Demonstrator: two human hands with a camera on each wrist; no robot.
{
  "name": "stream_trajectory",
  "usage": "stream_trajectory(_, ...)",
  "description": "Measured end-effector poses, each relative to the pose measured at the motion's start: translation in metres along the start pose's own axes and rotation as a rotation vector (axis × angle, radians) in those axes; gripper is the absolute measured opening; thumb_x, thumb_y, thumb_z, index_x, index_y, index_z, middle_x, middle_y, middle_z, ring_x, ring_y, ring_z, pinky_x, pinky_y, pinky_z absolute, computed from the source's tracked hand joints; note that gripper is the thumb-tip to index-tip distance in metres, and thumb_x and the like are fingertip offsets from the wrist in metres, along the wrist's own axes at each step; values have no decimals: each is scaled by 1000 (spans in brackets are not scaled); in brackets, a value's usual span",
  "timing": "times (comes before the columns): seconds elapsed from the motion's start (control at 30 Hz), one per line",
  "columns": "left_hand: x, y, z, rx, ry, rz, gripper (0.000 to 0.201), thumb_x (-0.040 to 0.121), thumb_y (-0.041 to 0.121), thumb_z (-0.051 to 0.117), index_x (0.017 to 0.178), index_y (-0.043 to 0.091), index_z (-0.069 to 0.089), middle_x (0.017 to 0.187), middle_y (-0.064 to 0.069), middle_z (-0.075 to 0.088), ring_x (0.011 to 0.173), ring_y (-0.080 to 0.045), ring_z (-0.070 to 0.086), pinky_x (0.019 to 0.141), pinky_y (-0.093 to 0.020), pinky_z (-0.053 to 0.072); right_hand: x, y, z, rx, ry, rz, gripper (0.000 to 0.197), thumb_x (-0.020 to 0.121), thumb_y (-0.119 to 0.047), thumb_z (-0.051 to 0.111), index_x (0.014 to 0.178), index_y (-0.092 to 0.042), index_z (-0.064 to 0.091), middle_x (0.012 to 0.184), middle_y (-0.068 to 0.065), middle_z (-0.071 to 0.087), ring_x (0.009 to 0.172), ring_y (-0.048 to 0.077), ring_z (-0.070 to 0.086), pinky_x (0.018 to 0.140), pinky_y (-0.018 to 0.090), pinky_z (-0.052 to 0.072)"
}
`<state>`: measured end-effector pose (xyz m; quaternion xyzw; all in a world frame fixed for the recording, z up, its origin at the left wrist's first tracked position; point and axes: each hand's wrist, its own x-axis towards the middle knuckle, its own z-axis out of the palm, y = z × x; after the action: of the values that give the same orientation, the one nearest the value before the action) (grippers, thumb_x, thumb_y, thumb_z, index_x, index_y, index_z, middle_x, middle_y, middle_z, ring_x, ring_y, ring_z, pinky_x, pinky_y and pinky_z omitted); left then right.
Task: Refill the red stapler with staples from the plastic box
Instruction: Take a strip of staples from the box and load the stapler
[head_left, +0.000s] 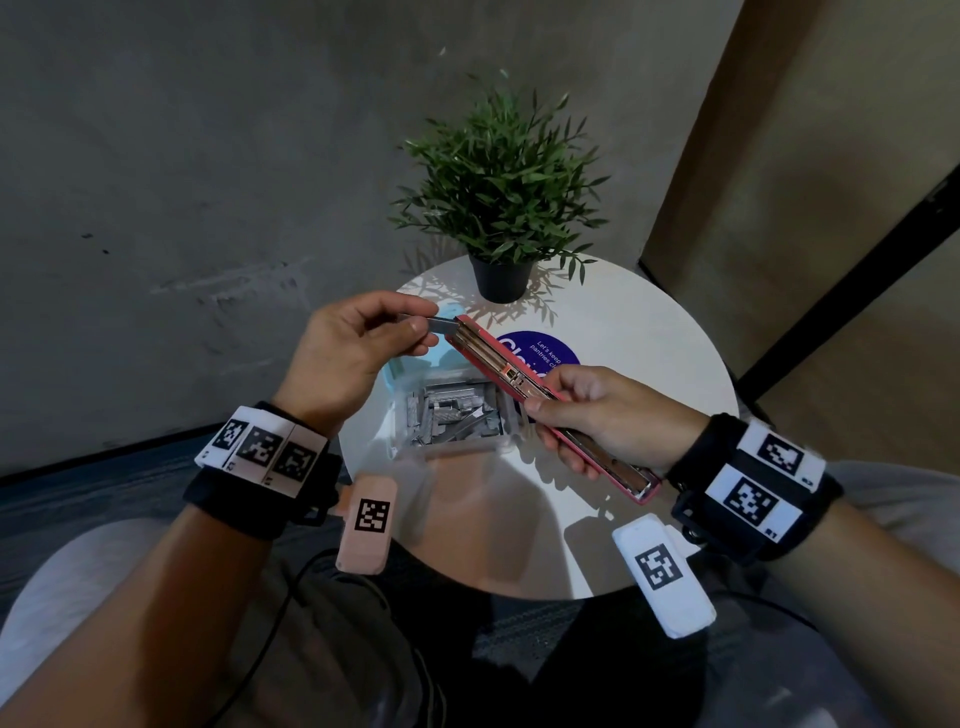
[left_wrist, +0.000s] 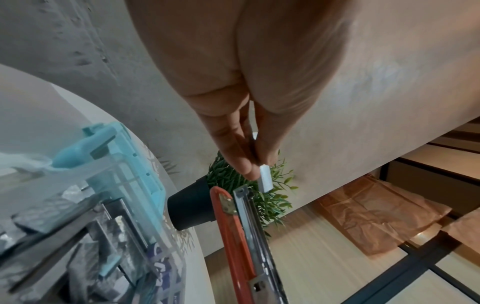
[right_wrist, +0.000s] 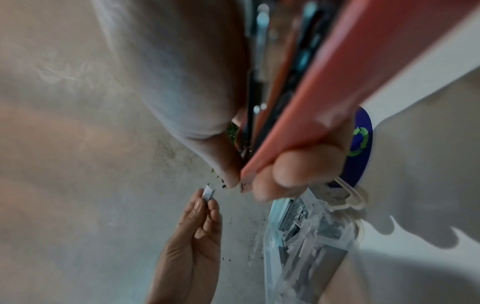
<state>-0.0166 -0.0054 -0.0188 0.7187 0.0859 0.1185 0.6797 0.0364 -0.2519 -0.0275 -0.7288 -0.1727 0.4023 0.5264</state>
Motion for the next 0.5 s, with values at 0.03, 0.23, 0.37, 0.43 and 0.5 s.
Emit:
stream_trajectory(0.03, 0, 0, 0, 25, -6, 5, 20, 90, -5, 60, 93, 11, 71, 73, 2, 75, 71, -9, 70, 73, -17, 55, 0, 0, 0, -10, -3, 0, 15, 100, -24, 58, 94, -11, 54, 67, 3, 63, 48, 18, 52, 41, 28, 43)
stream_trajectory(0.23, 1, -4, 2, 181, 0, 54, 23, 92, -2, 60, 95, 18, 68, 75, -5, 68, 63, -6, 67, 68, -17, 53, 1, 0, 4, -43, 1, 7, 17, 100, -22, 57, 97, -7, 51, 67, 5, 63, 46, 19, 53, 41, 28, 43)
stream_trajectory(0.37, 2, -7, 2, 181, 18, 79, 25, 91, -4, 61, 94, 21, 66, 77, -6, 65, 62, -7, 68, 66, -19, 54, 1, 0, 6, -62, 4, 7, 17, 100, -21, 57, 98, -6, 50, 66, 5, 63, 45, 17, 54, 41, 29, 43)
stream_trajectory(0.43, 2, -7, 2, 154, 21, 77, 24, 91, -5, 61, 94, 18, 65, 76, -4, 65, 62, -7, 68, 66, -19, 55, 0, -1, 7, -67, 1, 5, 17, 100, -21, 57, 98, -5, 50, 67, 5, 63, 44, 17, 54, 41, 28, 43)
stream_trajectory(0.5, 2, -6, 1, 128, 14, 68, 22, 91, -5, 61, 93, 17, 66, 75, -3, 66, 64, -9, 69, 67, -21, 56, 0, -2, 8, -70, 0, 3, 17, 100, -20, 57, 98, -5, 50, 67, 5, 64, 44, 16, 54, 41, 28, 43)
